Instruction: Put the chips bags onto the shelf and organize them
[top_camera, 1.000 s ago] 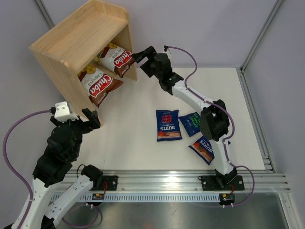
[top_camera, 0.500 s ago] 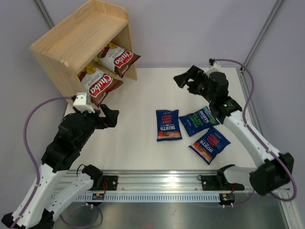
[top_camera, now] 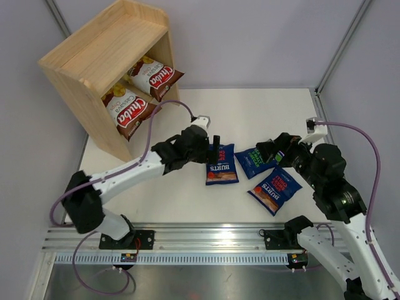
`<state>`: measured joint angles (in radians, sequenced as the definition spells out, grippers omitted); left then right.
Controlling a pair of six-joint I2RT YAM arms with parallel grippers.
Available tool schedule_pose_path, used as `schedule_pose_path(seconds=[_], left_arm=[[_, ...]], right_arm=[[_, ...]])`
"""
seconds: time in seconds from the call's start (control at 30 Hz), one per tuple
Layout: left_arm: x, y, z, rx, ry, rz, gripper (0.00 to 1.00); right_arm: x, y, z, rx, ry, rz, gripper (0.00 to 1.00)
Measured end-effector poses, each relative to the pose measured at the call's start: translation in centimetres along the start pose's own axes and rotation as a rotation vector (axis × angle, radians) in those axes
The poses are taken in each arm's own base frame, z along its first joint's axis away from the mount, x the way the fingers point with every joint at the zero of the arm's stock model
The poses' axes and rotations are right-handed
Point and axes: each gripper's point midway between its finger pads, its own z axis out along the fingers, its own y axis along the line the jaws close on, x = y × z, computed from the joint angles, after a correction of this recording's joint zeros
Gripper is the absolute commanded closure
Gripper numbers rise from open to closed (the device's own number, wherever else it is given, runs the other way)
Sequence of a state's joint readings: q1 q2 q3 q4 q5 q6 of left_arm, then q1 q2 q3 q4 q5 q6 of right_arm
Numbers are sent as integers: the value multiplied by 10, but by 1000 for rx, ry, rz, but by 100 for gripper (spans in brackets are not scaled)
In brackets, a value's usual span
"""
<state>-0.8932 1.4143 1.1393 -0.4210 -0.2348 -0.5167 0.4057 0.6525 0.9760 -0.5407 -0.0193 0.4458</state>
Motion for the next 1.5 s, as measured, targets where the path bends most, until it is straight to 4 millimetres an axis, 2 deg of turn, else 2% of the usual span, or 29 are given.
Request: schedule_pose_path(seconds=[0.13,0.23,0.37,0.5,0.6,0.73,0.97,1.1,1.23,1.3,1.37,1.43,1.47,1.5], left_arm=[[14,22,67,-31,105,-77,1],[24,37,94,-44,161,-153,1],[28,46,113,-48,174,-242,1],[23,42,130,6,152,-304,2],[30,39,143,23,159,-338,8],[47,47,151,-21,182,-370,15],[46,59,155,-86,141,-406,34],[47,61,155,-103,132,-412,37],[48,58,158,-111,123,-408,46],[49,55,160,-113,121,-402,48],[49,51,162,-111,118,-397,62],[53,49,163,-115,123,-389,68],[54,47,164,-117,121,-386,77],[55,47,163,-121,119,-388,79]], right_arm=[[3,-3,-20,-1,-16,-6,0],[13,-6,-27,0,2,-5,1],[26,-8,-32,-20,25,-3,1],[35,-5,-34,-53,49,1,0],[38,-2,-34,-66,62,5,0],[43,-1,-33,-81,79,9,1],[54,-2,-29,-89,109,25,1],[55,-3,-28,-89,113,29,1],[54,-2,-29,-93,105,30,1],[53,-1,-30,-96,101,31,1],[52,-1,-31,-98,97,32,1],[52,0,-32,-101,92,32,1],[52,0,-33,-101,91,32,1],[51,0,-33,-102,90,32,0]])
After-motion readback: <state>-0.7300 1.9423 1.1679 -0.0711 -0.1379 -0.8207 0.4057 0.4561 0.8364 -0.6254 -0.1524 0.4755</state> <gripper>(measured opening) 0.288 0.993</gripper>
